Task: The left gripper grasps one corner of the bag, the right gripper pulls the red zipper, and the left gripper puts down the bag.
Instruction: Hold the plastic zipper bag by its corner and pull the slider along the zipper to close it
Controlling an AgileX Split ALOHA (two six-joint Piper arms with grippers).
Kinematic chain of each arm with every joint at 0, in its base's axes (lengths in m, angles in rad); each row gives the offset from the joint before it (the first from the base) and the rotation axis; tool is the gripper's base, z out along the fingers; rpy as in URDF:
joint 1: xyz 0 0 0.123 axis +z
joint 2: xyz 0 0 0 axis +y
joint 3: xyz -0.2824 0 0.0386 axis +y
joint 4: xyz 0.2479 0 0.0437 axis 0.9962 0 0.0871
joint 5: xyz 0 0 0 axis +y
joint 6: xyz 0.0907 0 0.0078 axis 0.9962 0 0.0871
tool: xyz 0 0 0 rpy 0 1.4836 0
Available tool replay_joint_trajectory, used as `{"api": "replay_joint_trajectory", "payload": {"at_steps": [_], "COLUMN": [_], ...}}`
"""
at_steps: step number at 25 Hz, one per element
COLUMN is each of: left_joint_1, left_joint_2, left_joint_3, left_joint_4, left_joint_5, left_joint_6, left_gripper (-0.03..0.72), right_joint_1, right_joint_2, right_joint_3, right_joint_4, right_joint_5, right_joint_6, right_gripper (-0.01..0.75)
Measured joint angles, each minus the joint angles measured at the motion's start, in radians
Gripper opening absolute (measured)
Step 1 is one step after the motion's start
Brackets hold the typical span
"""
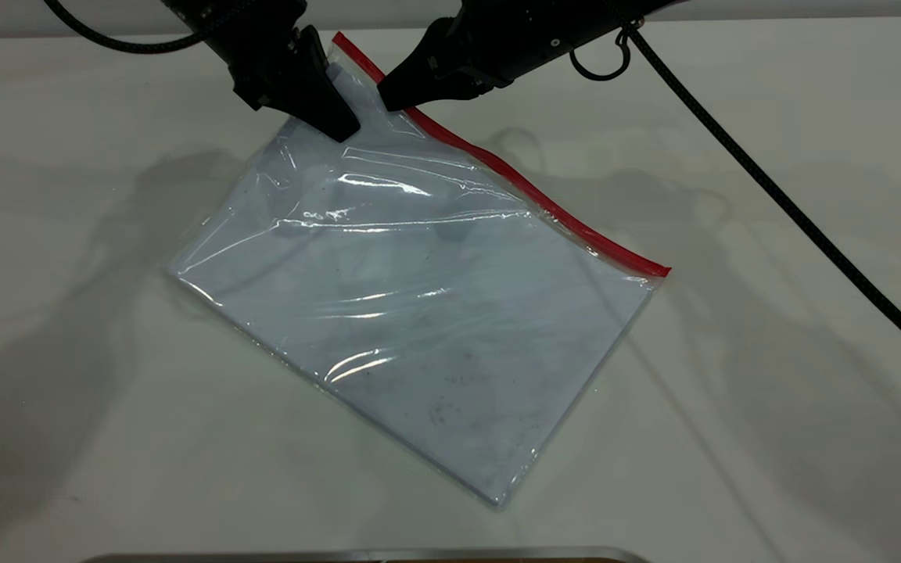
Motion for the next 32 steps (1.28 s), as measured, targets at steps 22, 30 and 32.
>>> {"api": "replay_joint_trajectory", "payload": {"at_steps": [22, 30, 32], "left_joint_1": [0.154, 0.171, 0.174], "left_joint_2": [0.010, 0.011, 0.011], "left_joint_3": [0.001, 0.002, 0.002], "left_joint_4": [-0.287, -0.384, -0.399], "left_joint_5": [0.151, 0.155, 0.155], "left_joint_6": [0.069, 0.127, 0.134], "left_gripper": [0.053, 0.053, 0.053], "right_joint_1": [0.008, 0.001, -0.009], "right_joint_2": [-0.002, -0.002, 0.012], "right_joint_3": [-0.018, -0.020, -0.022], "right_joint_4": [-0.052, -0.123, -0.122], "right_joint_5": [-0.063, -0.102, -0.099], "right_joint_6": [-0.034, -0.033, -0.033], "right_gripper": [0.034, 0.034, 0.034]}}
